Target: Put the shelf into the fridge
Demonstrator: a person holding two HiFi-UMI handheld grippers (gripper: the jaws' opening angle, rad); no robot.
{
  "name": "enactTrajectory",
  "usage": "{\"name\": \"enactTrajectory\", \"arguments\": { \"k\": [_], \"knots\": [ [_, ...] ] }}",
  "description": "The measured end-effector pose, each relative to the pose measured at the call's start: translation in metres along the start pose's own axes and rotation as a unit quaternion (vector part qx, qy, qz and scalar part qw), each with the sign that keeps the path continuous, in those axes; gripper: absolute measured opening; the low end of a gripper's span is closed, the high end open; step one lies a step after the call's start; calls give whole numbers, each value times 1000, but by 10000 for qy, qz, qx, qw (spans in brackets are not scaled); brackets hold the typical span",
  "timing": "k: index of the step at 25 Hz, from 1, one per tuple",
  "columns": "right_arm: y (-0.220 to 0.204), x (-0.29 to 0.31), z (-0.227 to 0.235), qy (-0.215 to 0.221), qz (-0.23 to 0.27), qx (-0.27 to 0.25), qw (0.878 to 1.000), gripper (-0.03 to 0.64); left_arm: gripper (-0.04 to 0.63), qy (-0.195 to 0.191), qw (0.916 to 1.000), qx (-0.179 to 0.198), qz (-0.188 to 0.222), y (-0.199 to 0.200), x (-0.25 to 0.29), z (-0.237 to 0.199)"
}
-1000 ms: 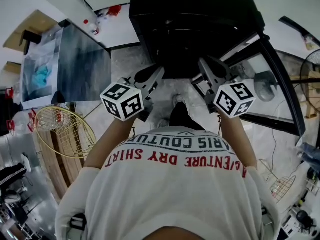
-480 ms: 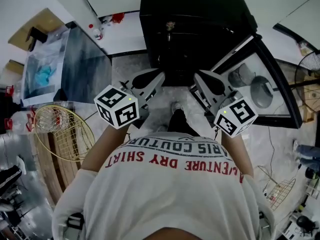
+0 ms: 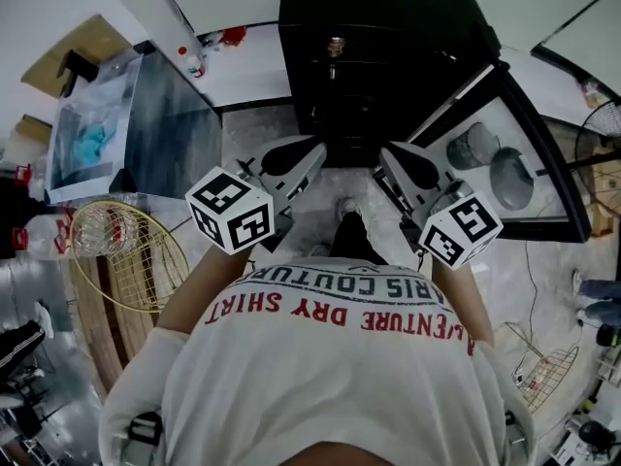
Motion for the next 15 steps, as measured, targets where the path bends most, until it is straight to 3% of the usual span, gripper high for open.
{"name": "enactTrajectory", "arguments": {
  "k": [15],
  "knots": [
    [-12,-8,-5,-164,-39,-23,9999,21,43,6,10000,18,-90,-13,-3,4]
  ]
}}
Point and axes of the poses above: the fingertips, and each gripper's own axes: x forward along the fingers, z to its right, y out of its top, the point moved 3 cm from there along -x, backward along the fingers, and after that the axes turned 9 degrees about z, right-handed, at the moved point
